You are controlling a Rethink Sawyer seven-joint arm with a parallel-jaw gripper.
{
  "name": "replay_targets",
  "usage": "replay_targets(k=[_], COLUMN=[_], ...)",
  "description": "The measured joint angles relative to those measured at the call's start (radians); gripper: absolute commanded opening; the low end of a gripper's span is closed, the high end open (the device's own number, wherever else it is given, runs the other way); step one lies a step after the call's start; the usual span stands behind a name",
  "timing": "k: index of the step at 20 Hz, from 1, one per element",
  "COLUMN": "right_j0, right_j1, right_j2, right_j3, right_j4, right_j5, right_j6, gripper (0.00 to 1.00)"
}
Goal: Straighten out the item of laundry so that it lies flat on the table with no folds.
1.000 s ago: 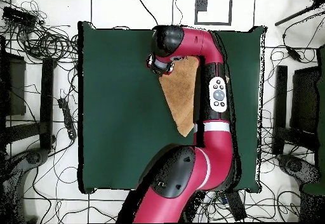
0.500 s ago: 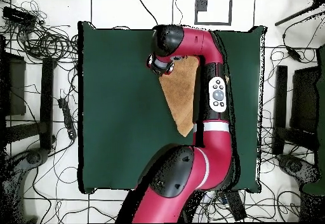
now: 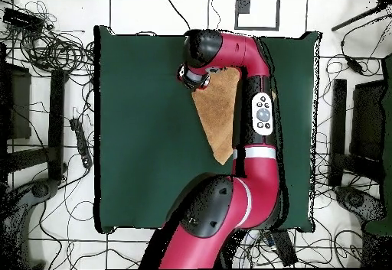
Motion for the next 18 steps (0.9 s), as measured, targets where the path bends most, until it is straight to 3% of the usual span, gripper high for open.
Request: replay_targets(k=[12,13,18], right_j0=[0.000,0.000,0.006], right_j1=[0.005,0.006,0.008], right_j2=[-0.002,-0.003,-0.002], right_j3=[-0.007,-0.007,-0.009], right_j4=[0.011,0.018,0.035], right_j5=[0.003,0.001,-0.006], right_j6=[0.000,0.000,0.000], gripper=[0.00,1.00,1.00])
